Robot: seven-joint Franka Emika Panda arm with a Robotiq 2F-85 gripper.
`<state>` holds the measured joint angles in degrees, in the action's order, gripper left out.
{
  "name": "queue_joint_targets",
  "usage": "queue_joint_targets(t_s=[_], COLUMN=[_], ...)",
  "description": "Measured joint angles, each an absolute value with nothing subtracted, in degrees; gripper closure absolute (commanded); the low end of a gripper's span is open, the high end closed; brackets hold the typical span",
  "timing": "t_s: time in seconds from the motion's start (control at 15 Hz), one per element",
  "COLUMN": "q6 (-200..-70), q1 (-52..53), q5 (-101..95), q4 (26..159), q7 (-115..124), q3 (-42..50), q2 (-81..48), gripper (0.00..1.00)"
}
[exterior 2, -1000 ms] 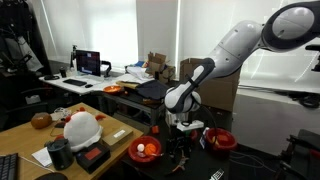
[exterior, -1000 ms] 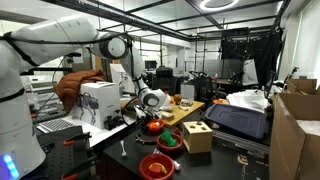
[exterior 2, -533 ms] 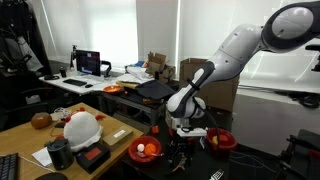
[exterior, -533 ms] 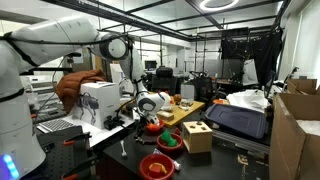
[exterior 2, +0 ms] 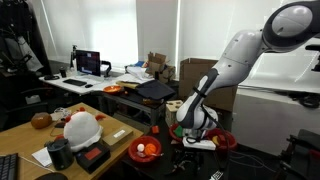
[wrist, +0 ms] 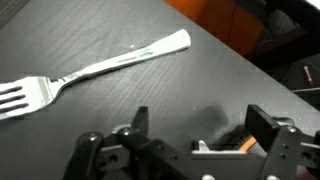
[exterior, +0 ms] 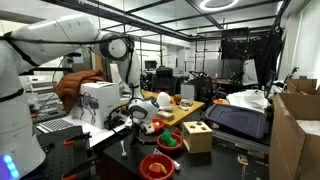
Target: Put the black object on top of the red bowl to the far right
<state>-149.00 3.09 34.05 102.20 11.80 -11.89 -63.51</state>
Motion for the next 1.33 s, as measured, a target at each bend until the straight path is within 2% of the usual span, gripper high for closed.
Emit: queue_joint_targets(t_s=[0.6,0.87,1.33], q6=[-158.78,-158.94,-157.31], q1=[1.77,6.25,21.64], q5=[41.22,41.05,33.08], q4=[106.46,107.75,104.06], q7=[14.0,20.96,43.85], q3=[-15.33,-11.32,0.25], q2=[-60.22,-57.48,-58.28], gripper=[0.0,0.0,0.0])
